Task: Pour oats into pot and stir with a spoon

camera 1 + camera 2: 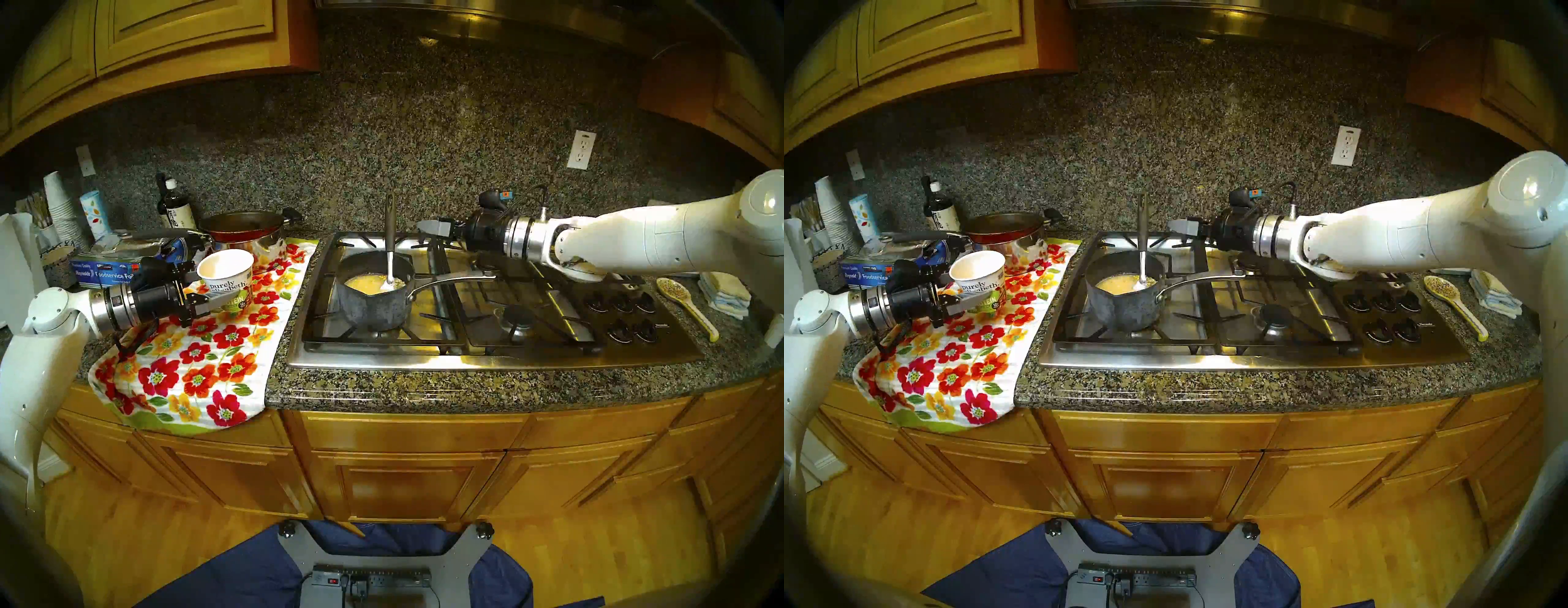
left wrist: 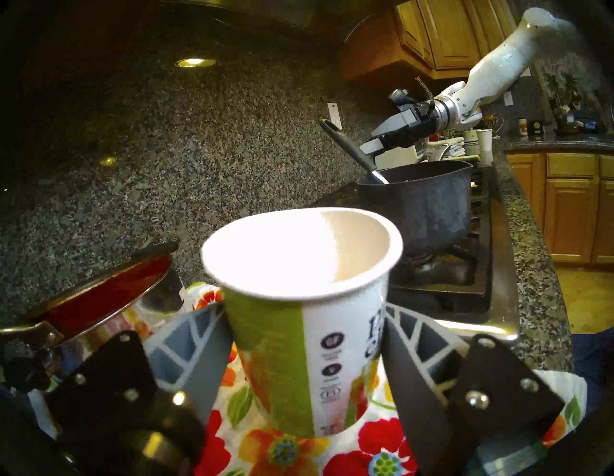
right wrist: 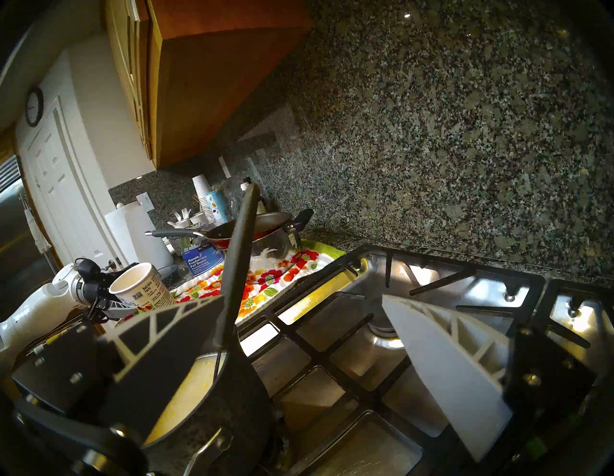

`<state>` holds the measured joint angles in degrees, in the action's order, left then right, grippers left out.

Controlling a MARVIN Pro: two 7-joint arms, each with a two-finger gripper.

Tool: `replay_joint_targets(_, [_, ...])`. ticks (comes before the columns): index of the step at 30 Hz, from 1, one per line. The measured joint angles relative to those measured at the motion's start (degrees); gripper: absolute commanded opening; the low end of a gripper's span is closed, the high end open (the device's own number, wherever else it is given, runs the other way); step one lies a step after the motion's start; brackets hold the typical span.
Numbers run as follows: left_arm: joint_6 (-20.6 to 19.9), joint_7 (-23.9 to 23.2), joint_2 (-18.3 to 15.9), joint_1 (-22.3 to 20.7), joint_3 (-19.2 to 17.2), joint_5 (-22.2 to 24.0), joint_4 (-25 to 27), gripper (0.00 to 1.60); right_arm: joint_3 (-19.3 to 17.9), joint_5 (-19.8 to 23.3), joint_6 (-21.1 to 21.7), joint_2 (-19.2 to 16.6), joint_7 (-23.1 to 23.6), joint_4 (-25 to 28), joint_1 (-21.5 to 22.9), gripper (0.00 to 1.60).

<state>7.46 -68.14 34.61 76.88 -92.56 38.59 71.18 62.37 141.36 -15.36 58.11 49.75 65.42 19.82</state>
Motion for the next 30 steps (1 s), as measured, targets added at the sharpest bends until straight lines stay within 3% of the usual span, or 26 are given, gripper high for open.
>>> replay_joint_targets(16, [-5.45,-0.03,-2.65,-6.25,3.05,-4.49,3.16,0.80,0.02,0.01,0.00,0.02,0.03,-0.02,-0.02,1.60])
replay_joint_targets(30, [-9.30,-0.11,-2.45,-12.37,6.05,-9.34,6.78,0.80,0.03,0.02,-0.01,0.04,0.05,-0.03,-0.03,1.60])
